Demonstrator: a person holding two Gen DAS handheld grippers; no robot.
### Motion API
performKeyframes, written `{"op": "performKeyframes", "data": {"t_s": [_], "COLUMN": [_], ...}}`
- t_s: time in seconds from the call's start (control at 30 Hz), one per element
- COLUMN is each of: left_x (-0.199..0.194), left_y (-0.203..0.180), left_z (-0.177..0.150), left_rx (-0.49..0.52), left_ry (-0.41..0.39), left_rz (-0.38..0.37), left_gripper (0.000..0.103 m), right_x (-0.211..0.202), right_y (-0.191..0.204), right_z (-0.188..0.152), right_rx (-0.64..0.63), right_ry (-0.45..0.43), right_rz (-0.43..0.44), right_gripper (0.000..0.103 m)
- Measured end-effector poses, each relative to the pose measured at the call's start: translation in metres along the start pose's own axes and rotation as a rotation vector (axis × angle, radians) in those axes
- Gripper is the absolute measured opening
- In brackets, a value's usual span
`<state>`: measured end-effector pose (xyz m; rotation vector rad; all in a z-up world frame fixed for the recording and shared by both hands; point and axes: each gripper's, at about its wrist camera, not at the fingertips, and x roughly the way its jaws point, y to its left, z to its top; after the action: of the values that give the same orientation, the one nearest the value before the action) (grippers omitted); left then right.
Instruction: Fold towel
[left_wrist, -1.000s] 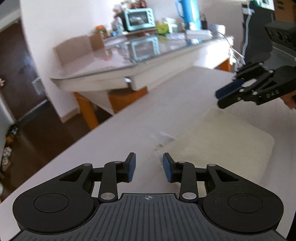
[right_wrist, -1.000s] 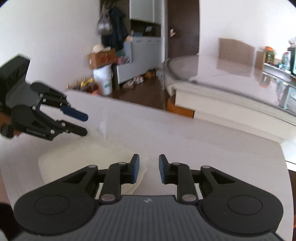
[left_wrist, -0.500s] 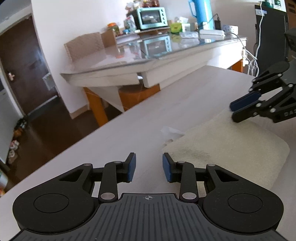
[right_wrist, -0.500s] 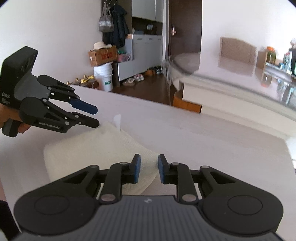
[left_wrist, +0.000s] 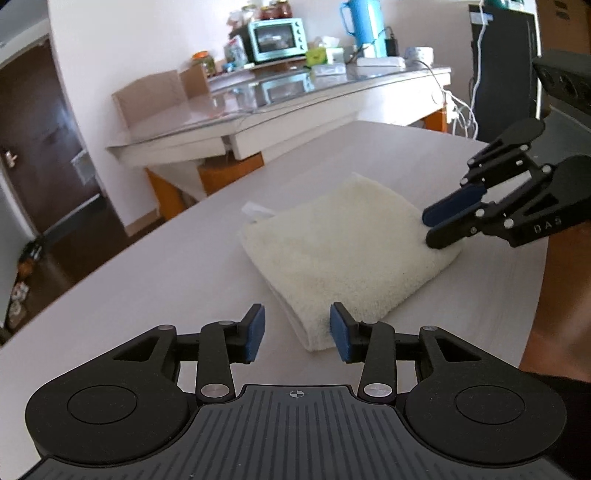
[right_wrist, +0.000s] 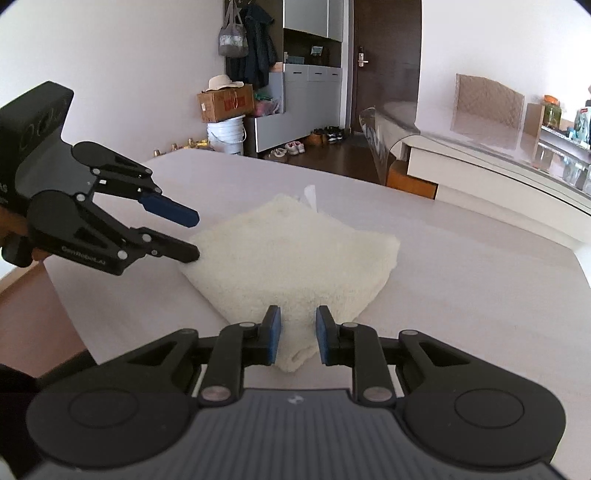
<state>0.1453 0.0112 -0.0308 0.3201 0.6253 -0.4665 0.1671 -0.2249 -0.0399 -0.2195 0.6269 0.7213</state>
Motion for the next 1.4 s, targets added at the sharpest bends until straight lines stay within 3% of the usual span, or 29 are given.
{"op": "performKeyframes", "data": {"t_s": [0.53, 0.7, 1.03, 1.17, 1.4], "left_x": [0.001, 0.002, 0.000, 0.005, 0.028], "left_y": [0.003, 0.007, 0.014, 0.030, 0.041], "left_z": [-0.001, -0.003, 0.000, 0.011, 0.039], "left_rx": [-0.073, -0.090, -0.134, -0.178, -0.146], "left_ry": [0.016, 0.013, 0.008, -0.012, -0.025], "left_rz": [0.022, 0.020, 0.005, 0.014, 0.032], "left_gripper": [0.043, 0.049, 0.051, 0.051, 0.051], "right_x": [0.003, 0.003, -0.004, -0.007, 0.001], "right_y": [0.008, 0.009, 0.008, 0.003, -0.012], "right_z": [-0.001, -0.002, 0.001, 0.004, 0.019], "right_rx": [-0.027, -0.024, -0.007, 0.014, 0.014], "right_ry": [0.005, 0.003, -0.005, -0.022, -0.045], "right_rz": [-0.037, -0.042, -0.049, -0.061, -0.095], "right_gripper": [0.024, 0.024, 0.025, 0.034, 0.034]}}
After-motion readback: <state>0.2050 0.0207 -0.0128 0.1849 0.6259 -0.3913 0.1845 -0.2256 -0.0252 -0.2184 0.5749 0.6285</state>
